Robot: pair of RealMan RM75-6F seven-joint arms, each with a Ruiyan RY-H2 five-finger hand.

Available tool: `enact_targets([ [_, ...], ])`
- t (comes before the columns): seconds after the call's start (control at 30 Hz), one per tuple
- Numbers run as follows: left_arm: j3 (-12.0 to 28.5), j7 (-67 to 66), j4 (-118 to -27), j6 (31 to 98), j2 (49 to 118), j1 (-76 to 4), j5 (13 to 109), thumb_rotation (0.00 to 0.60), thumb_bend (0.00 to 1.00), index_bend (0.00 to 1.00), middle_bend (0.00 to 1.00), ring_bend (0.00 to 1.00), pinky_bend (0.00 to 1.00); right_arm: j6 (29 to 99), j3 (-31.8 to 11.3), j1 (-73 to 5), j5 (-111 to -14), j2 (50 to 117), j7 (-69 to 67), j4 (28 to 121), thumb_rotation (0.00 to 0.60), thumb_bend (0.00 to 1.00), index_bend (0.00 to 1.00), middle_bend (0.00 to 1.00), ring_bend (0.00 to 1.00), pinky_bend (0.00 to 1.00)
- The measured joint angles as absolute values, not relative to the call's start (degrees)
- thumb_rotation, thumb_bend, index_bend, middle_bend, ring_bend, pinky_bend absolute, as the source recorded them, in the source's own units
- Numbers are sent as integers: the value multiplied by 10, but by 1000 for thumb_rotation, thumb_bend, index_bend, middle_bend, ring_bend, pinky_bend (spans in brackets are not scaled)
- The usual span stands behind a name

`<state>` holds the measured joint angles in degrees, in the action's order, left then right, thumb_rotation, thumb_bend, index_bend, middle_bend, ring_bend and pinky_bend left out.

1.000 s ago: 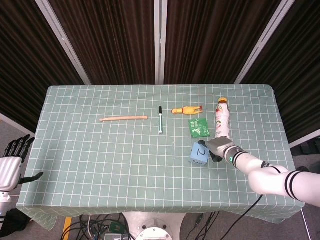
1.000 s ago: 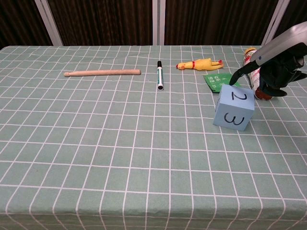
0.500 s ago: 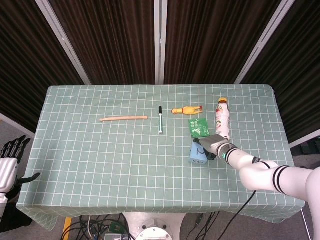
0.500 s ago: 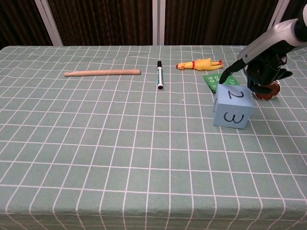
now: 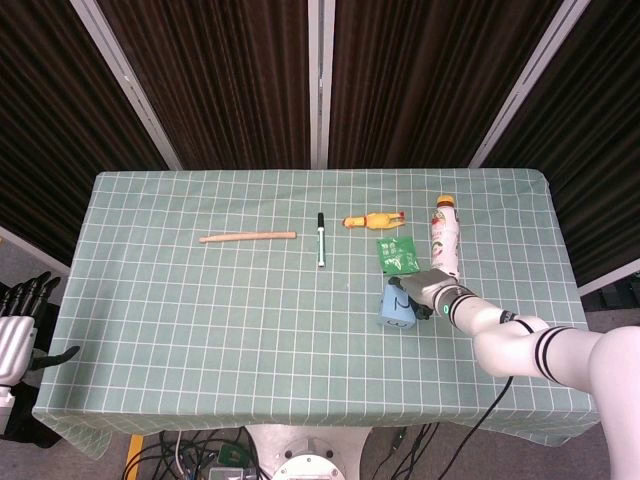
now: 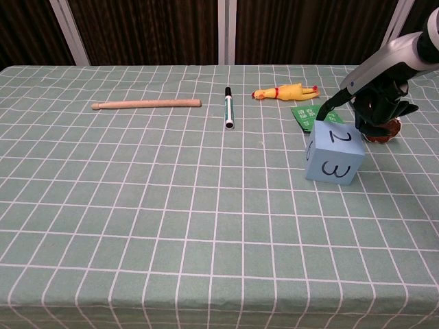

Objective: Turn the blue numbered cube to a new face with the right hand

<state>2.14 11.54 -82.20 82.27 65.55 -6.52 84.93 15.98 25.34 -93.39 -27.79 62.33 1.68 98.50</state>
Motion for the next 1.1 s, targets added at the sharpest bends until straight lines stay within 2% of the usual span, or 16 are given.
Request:
enact_targets([
  [0.8, 21, 105, -833, 821, 649, -66, 850, 600, 20, 27, 0, 0, 0, 149, 240, -947, -345, 600, -9, 1032, 600, 1000, 143, 990, 865, 784],
  [1.1, 20, 107, -833, 823, 649, -64, 851, 600, 20, 27, 0, 0, 0, 160, 250, -955, -370, 586, 1, 1074, 600, 1000, 197, 990, 864, 785],
])
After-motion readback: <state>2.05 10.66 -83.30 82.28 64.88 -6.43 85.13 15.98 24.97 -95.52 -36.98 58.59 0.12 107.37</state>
